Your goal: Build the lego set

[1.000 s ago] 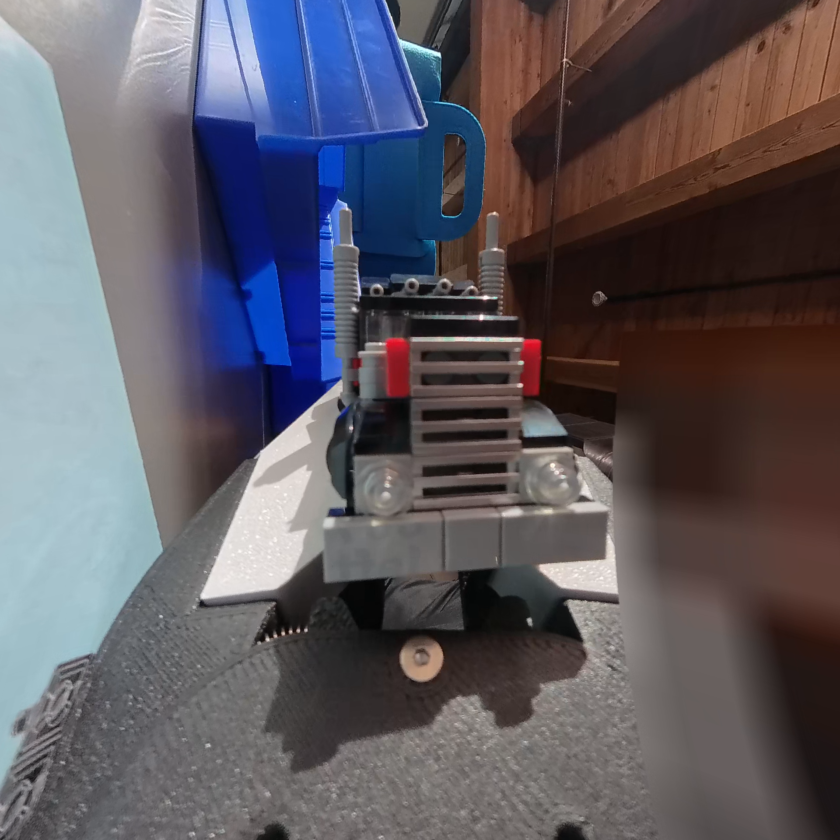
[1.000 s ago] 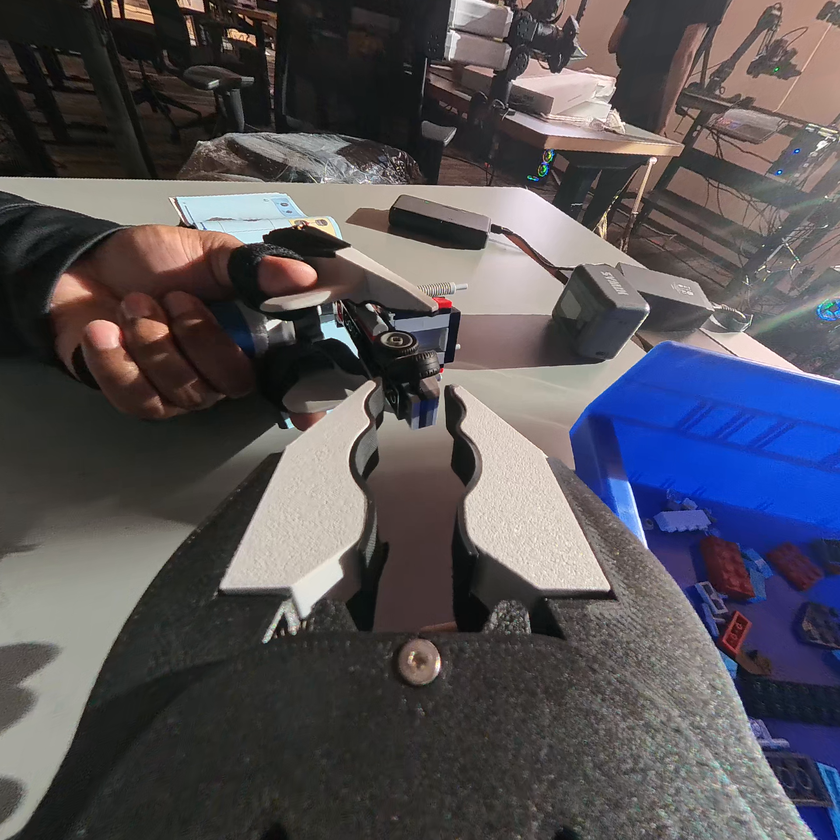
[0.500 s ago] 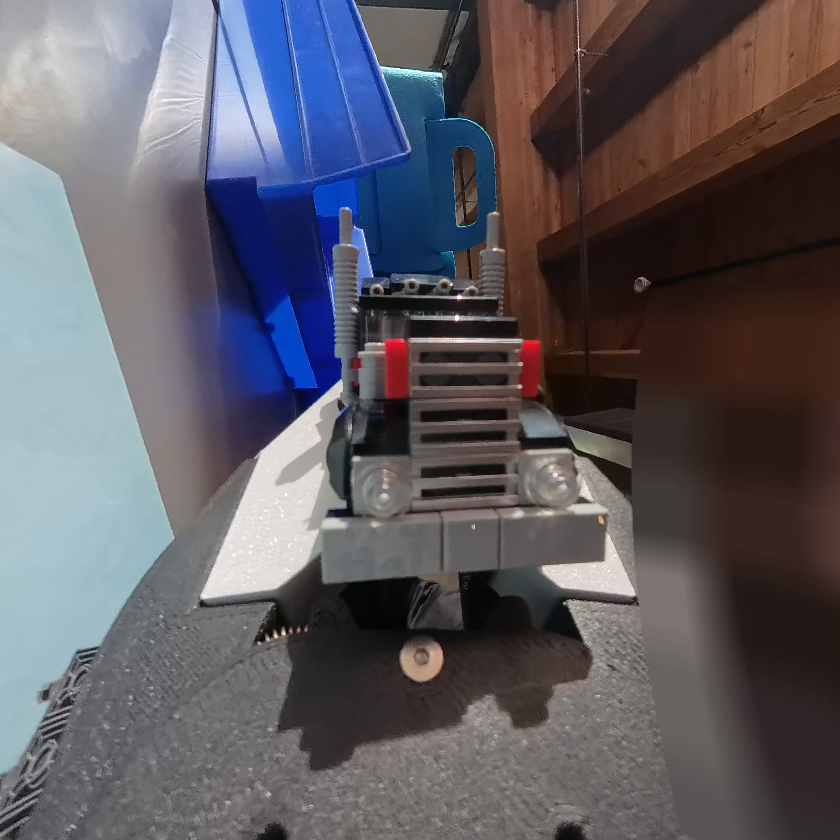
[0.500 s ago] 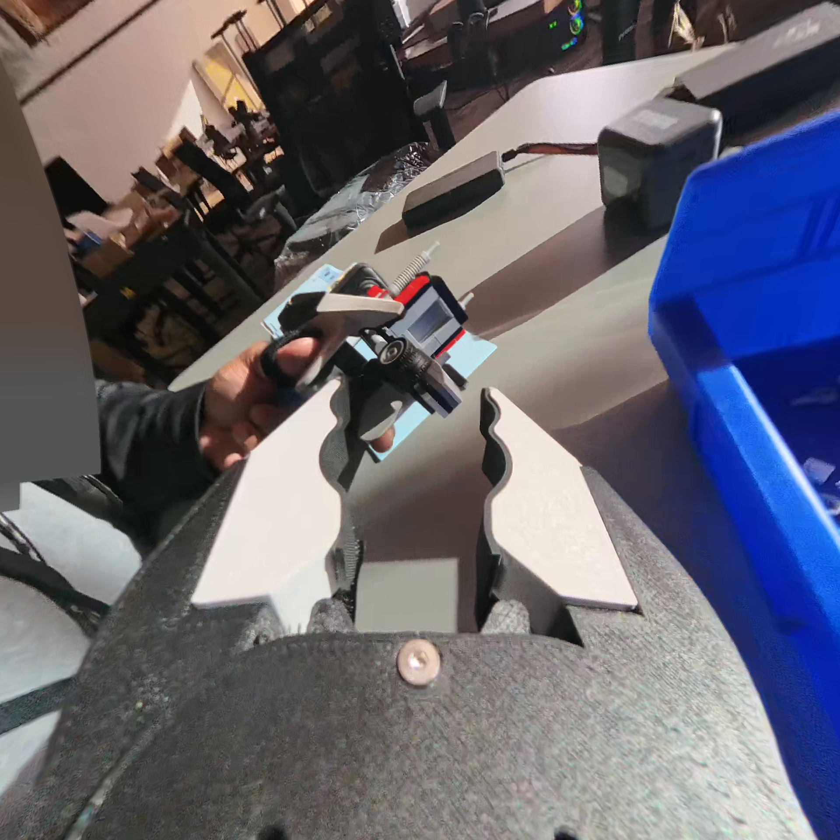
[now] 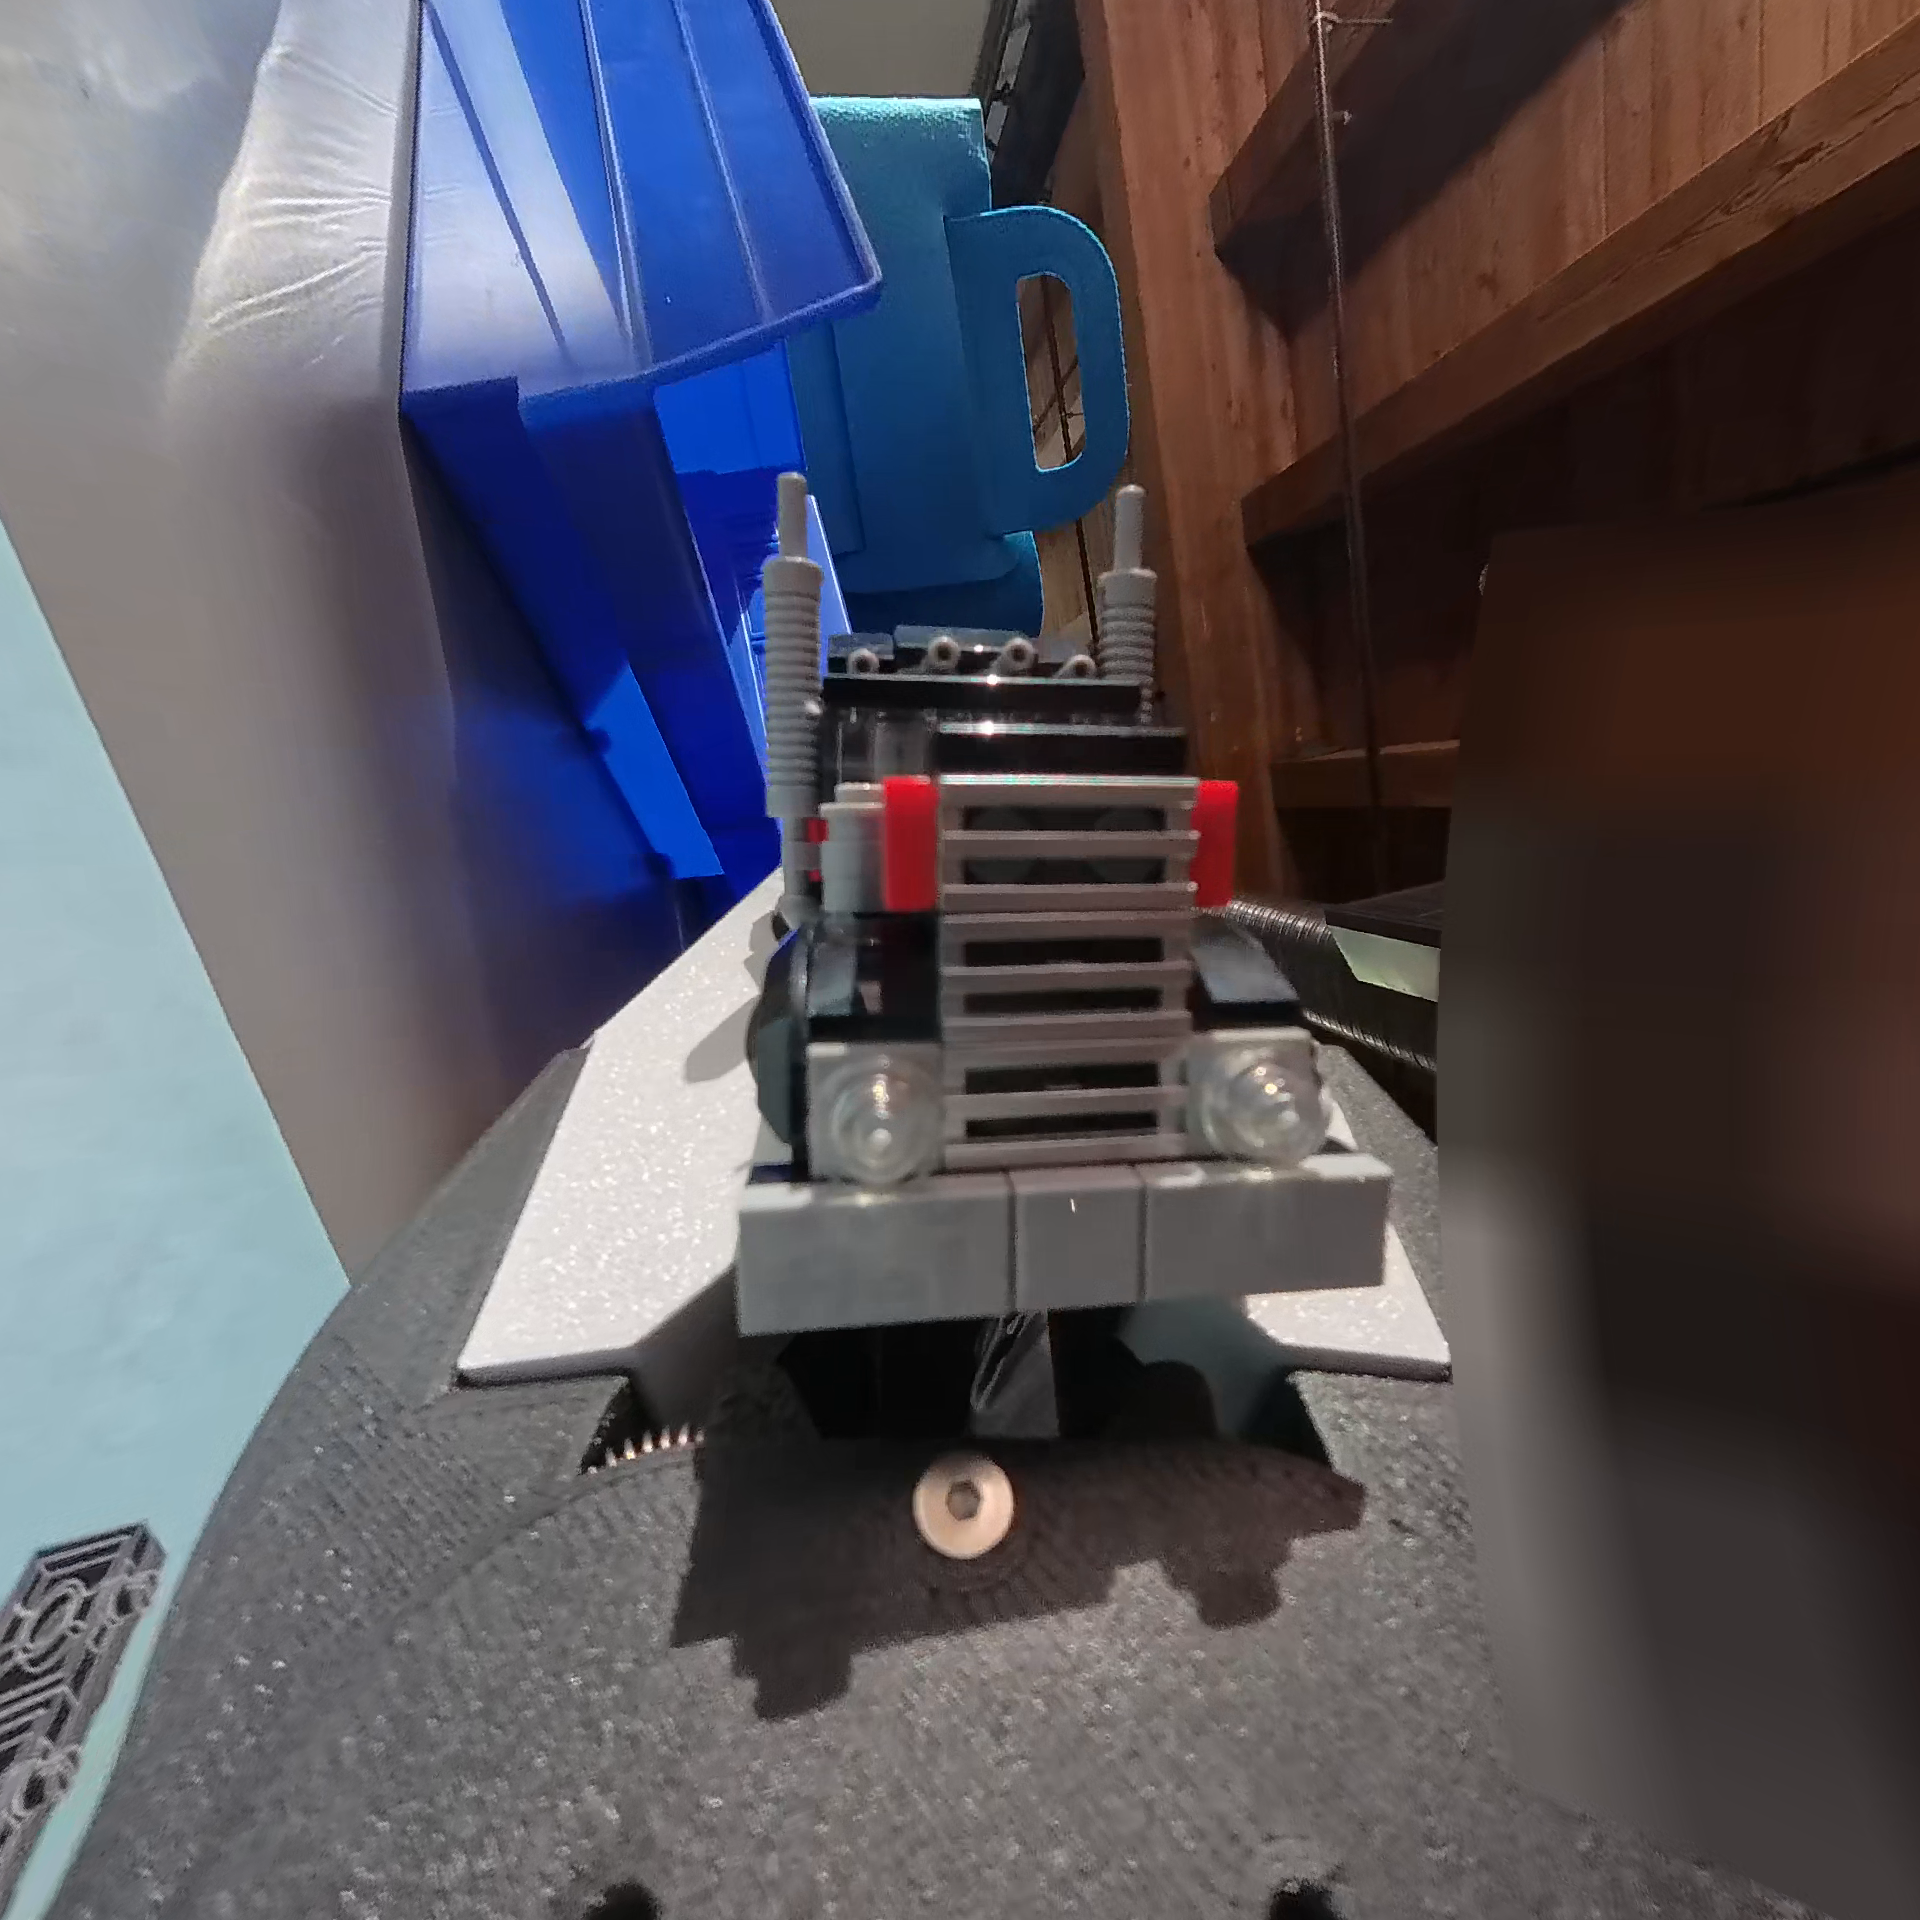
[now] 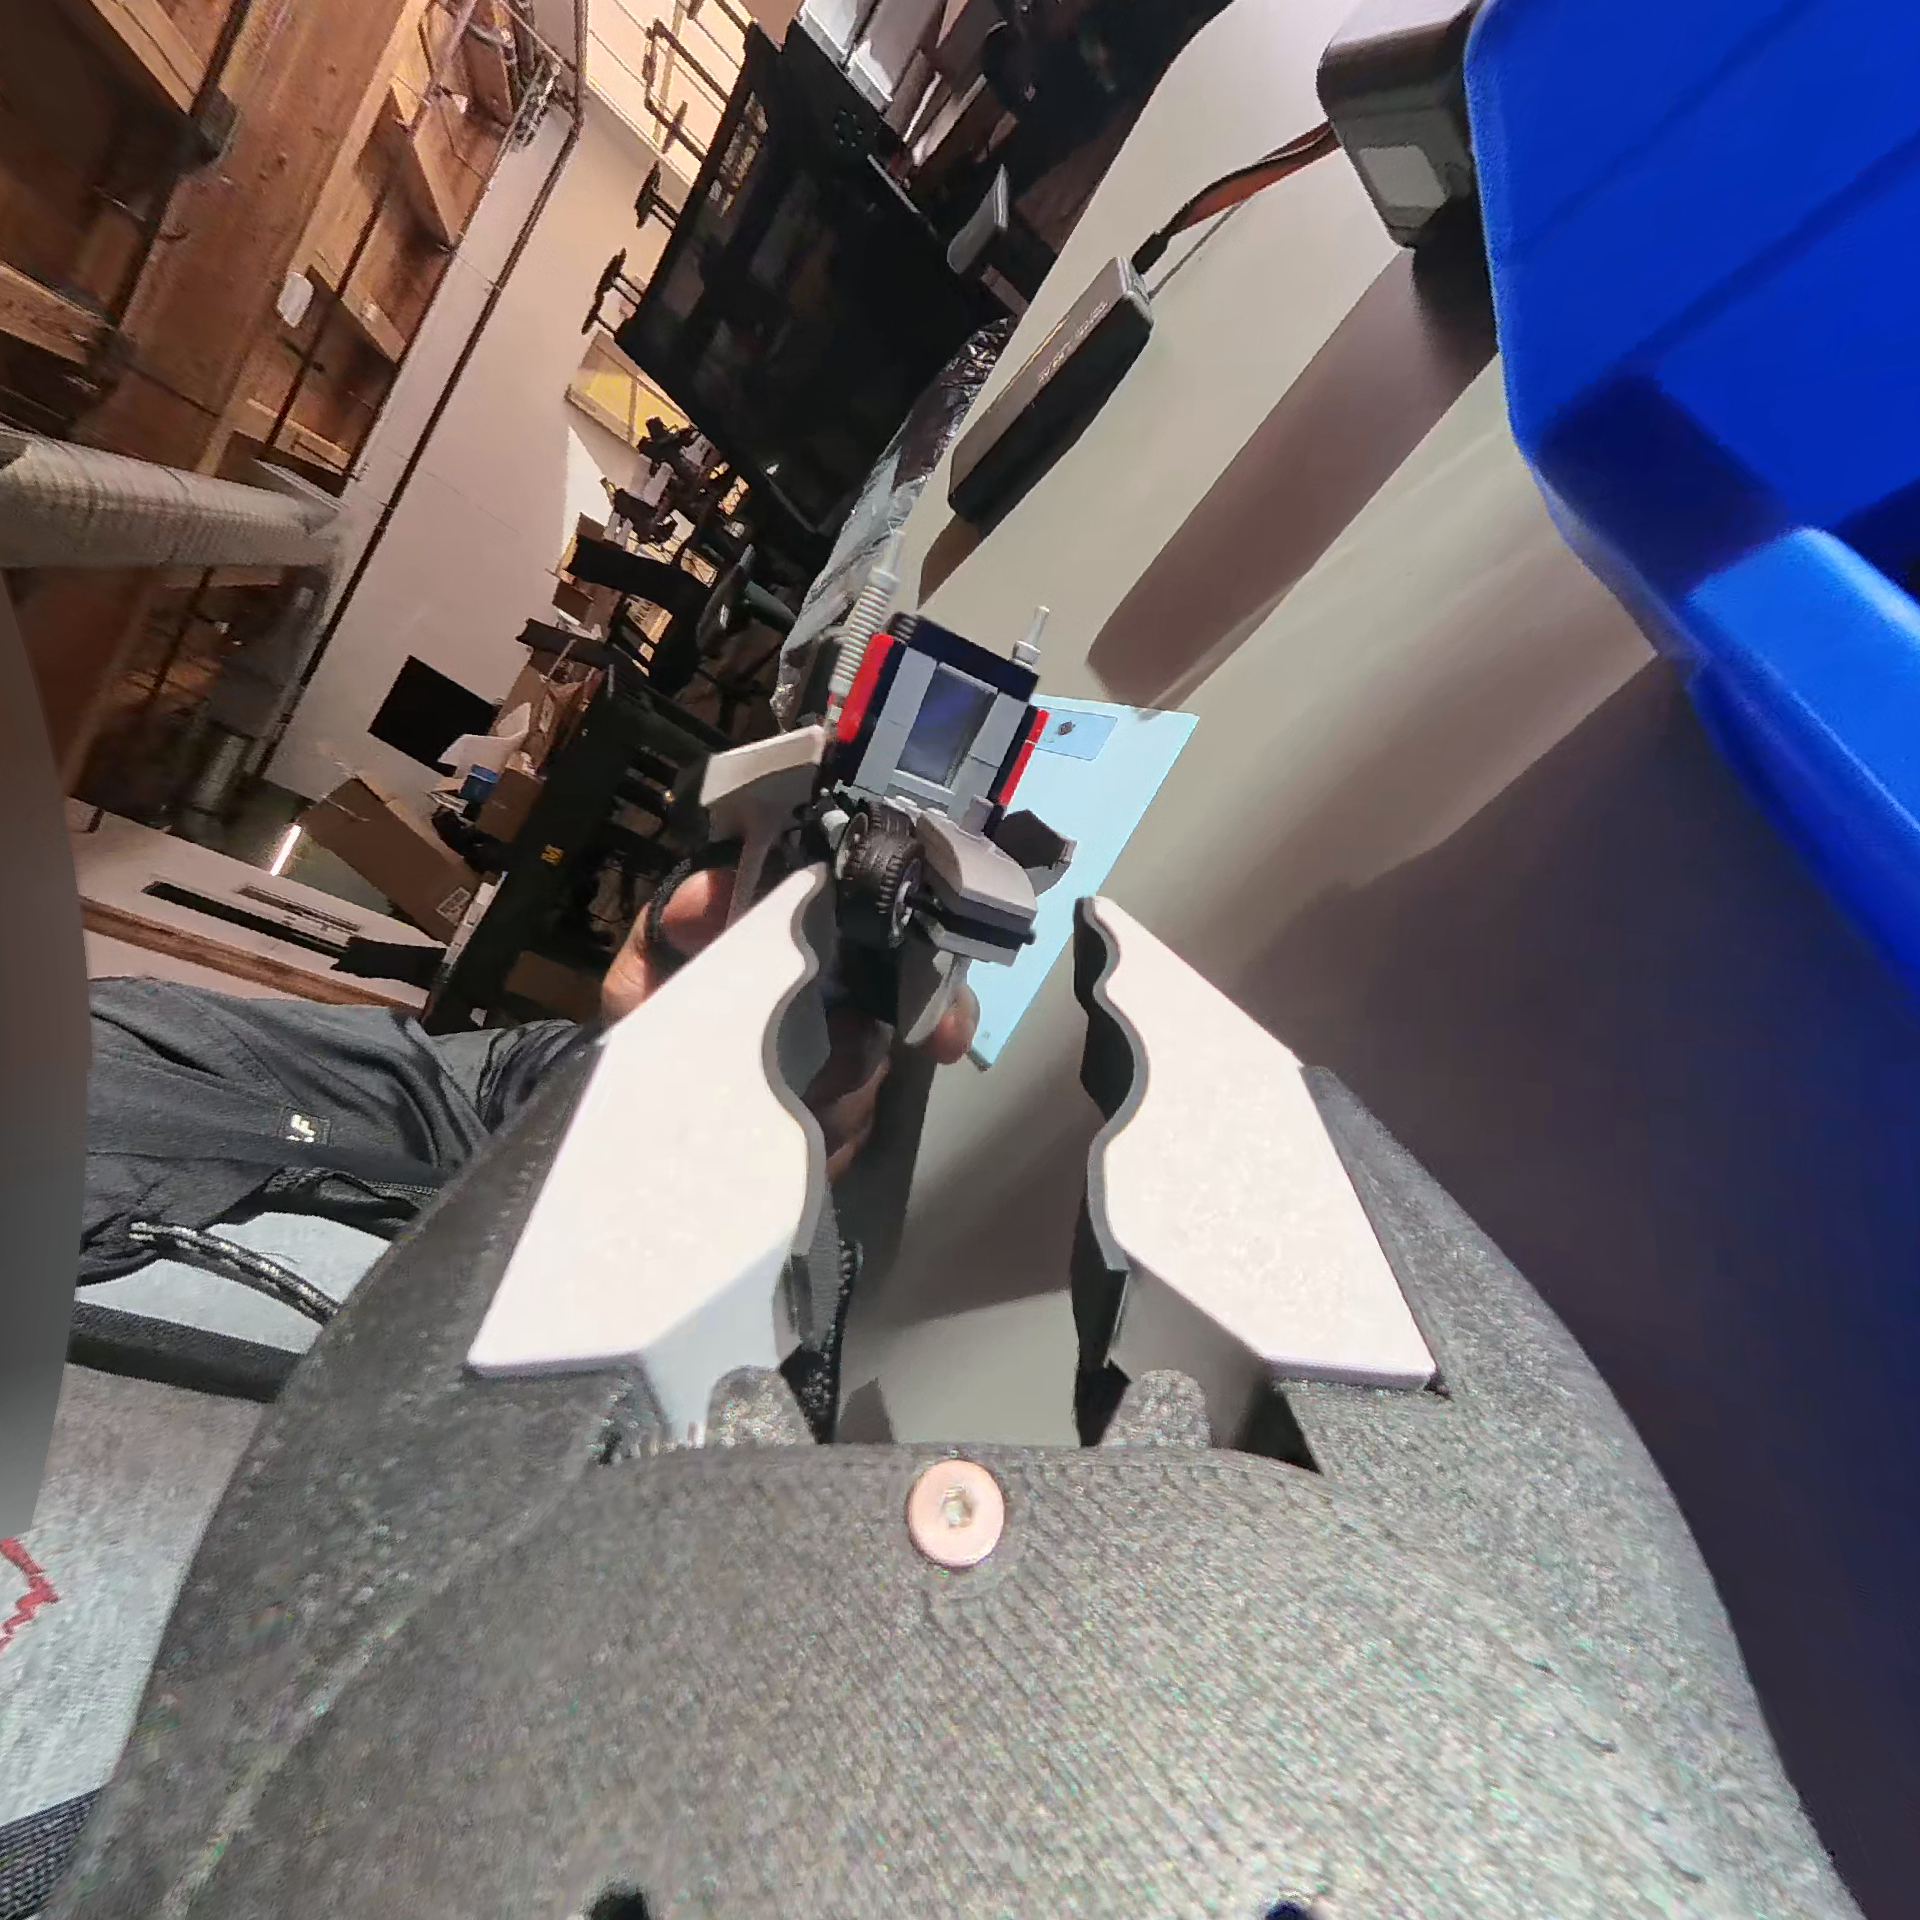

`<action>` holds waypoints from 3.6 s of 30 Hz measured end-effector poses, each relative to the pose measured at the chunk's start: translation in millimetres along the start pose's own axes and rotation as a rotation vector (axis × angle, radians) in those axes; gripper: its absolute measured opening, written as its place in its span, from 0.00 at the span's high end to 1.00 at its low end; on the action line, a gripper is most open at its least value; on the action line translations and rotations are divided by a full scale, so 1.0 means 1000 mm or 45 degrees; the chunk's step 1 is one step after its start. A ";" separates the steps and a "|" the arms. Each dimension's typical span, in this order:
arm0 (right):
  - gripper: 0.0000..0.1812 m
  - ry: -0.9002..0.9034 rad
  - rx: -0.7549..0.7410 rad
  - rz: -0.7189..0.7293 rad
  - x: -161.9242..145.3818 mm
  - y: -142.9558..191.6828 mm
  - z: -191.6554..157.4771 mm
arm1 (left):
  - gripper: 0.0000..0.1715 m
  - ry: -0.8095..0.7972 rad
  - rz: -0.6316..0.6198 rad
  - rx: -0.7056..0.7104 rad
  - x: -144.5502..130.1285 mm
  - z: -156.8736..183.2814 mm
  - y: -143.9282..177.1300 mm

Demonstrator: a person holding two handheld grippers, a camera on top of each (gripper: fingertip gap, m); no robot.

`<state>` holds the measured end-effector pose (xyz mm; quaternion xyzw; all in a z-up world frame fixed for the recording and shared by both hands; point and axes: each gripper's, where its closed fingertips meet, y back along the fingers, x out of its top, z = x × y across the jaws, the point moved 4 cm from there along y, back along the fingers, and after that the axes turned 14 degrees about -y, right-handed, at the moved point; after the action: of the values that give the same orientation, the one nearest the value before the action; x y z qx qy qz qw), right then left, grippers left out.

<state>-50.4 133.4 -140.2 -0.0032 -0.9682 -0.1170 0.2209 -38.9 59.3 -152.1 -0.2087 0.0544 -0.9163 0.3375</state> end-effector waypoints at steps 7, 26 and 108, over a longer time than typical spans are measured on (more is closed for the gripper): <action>0.80 -0.026 0.131 0.003 0.002 0.003 -0.006 | 0.68 -0.082 -0.003 -0.055 0.002 0.006 0.000; 0.81 -0.045 0.253 0.055 0.003 0.009 -0.010 | 0.67 -0.294 -0.043 -0.090 0.000 0.020 -0.003; 0.77 1.726 -0.373 -0.010 -0.105 0.025 -0.041 | 0.53 -1.342 -0.900 0.635 -0.091 0.016 0.059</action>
<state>63.1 152.8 -144.0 0.0444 -0.5907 -0.2234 0.7741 65.4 73.1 -183.7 -0.5483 -0.4013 -0.7327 0.0372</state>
